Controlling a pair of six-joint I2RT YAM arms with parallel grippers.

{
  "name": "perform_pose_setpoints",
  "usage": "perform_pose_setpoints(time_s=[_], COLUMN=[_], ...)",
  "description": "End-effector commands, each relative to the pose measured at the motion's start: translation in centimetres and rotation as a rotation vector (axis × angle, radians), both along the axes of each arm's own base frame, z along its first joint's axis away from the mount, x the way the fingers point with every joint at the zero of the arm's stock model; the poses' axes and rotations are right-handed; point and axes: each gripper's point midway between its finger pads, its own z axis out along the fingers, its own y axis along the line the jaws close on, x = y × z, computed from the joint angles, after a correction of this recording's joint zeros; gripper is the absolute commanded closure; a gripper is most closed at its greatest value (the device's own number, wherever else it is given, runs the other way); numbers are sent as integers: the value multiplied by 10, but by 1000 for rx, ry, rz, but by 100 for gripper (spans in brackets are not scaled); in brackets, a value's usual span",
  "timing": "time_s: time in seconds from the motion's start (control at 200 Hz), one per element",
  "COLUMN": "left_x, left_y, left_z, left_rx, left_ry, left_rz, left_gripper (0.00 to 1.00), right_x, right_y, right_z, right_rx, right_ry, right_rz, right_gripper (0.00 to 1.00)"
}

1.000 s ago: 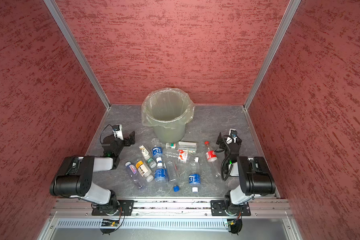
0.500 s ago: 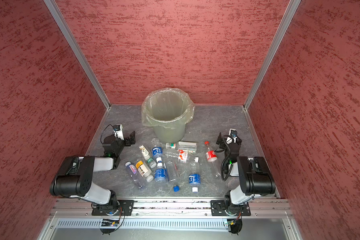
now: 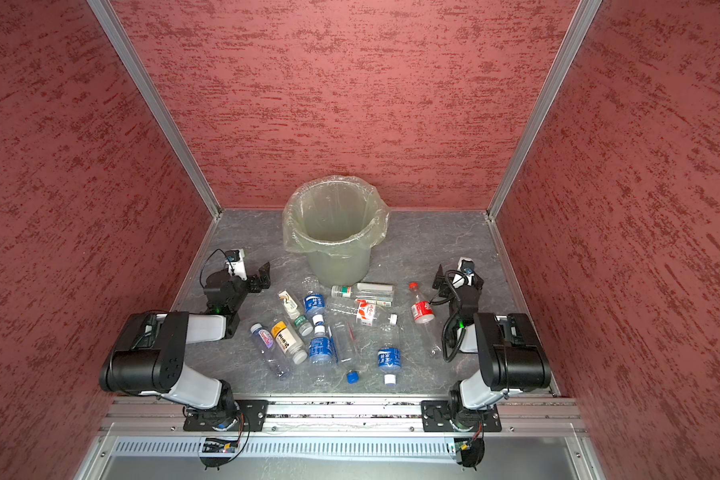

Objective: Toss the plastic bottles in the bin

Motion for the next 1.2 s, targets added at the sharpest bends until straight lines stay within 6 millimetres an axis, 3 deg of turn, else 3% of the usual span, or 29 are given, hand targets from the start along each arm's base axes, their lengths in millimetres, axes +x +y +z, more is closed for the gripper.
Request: perform_pose_setpoints(time_s=[0.0,0.125,0.281,0.446,0.651,0.761,0.842,1.037,1.122,1.197], left_x=[-1,-4,-31,-52,-63,-72,-78,-94,-100,-104], left_y=[0,7,31,19,-1,-19,-27,-22,-29,-39], left_z=[-3,1,20,49,92,113,121,133,139,139], left_rx=[-9,6,-19,46,51,42,-2,-161,-226,-305], left_ry=[5,-18,-135,-211,-264,-307,-309,-215,-192,-160], left_rz=[-1,62,217,228,217,198,191,231,193,141], left_gripper=[1,0,1,1,1,1,1,1,1,1], right_x=[4,-1,-18,-24,-11,-3,-9,-21,-31,-31], right_y=[-2,-4,-17,-11,-7,-13,-26,-54,-49,-23], right_z=[6,8,18,23,21,45,66,108,128,137], right_rx=[4,1,24,-9,-26,-22,16,242,391,453], right_ry=[-17,-33,-90,-123,-50,-33,-76,-38,-13,5], right_rz=[-16,-34,-120,-115,-105,-148,-231,-459,-467,-298], right_gripper=[1,1,1,1,1,1,1,1,1,1])
